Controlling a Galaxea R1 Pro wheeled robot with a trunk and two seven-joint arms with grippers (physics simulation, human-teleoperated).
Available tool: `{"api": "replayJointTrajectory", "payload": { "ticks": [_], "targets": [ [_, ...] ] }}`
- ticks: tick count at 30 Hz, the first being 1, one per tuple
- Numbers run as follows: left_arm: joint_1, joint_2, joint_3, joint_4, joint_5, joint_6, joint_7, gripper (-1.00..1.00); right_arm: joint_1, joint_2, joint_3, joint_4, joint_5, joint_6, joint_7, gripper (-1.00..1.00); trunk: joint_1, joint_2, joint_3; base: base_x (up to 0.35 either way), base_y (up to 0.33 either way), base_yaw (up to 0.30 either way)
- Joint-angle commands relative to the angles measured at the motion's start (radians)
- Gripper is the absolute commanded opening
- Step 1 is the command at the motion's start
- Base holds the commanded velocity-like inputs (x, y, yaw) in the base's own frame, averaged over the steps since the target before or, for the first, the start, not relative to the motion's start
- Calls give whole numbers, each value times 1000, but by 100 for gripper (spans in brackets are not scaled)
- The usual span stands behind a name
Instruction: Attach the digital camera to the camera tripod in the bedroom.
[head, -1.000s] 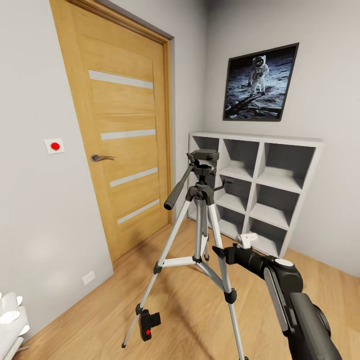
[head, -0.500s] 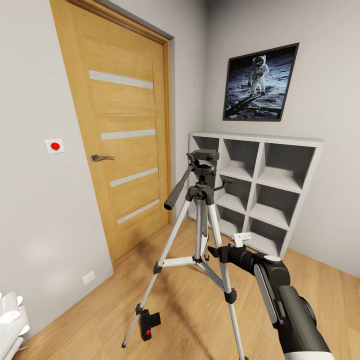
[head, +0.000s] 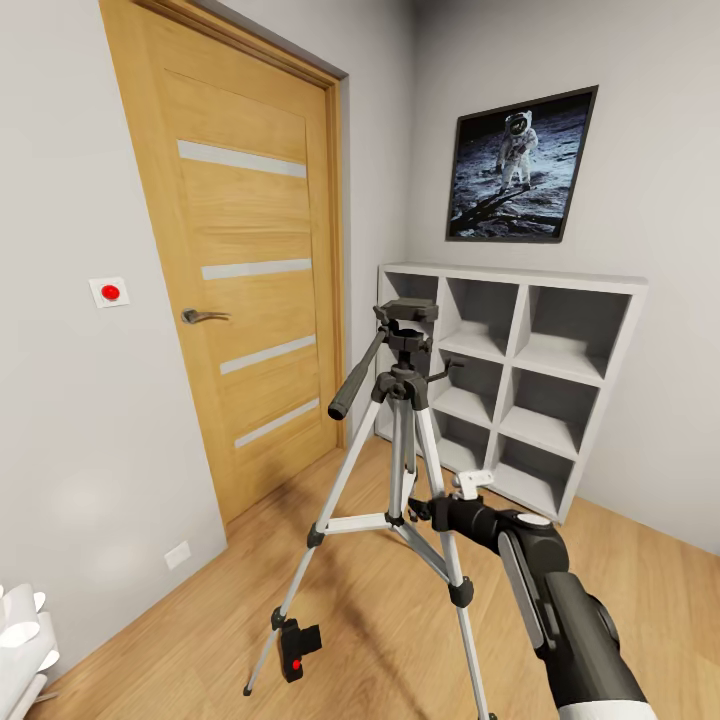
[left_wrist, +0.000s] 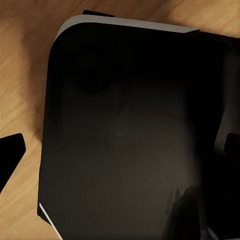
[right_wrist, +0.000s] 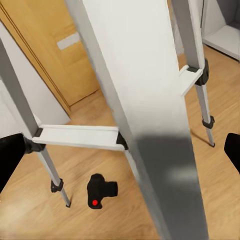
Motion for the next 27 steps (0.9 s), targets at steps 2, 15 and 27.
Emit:
{"api": "replayJointTrajectory", "payload": {
  "ticks": [2, 15, 27],
  "targets": [
    [0, 0, 3, -1, 7, -1, 0, 100, -1, 9, -3, 12, 13, -2, -6, 100, 0, -1, -1, 0, 0, 0],
    [0, 0, 3, -1, 6, -1, 0, 100, -1, 23, -2, 56, 81, -80, -39, 100, 0, -1, -1, 0, 0, 0],
    [0, 0, 3, -1, 6, -1, 0, 100, -1, 26, -3, 69, 84, -129, -39, 100, 0, -1, -1, 0, 0, 0]
  ]
}}
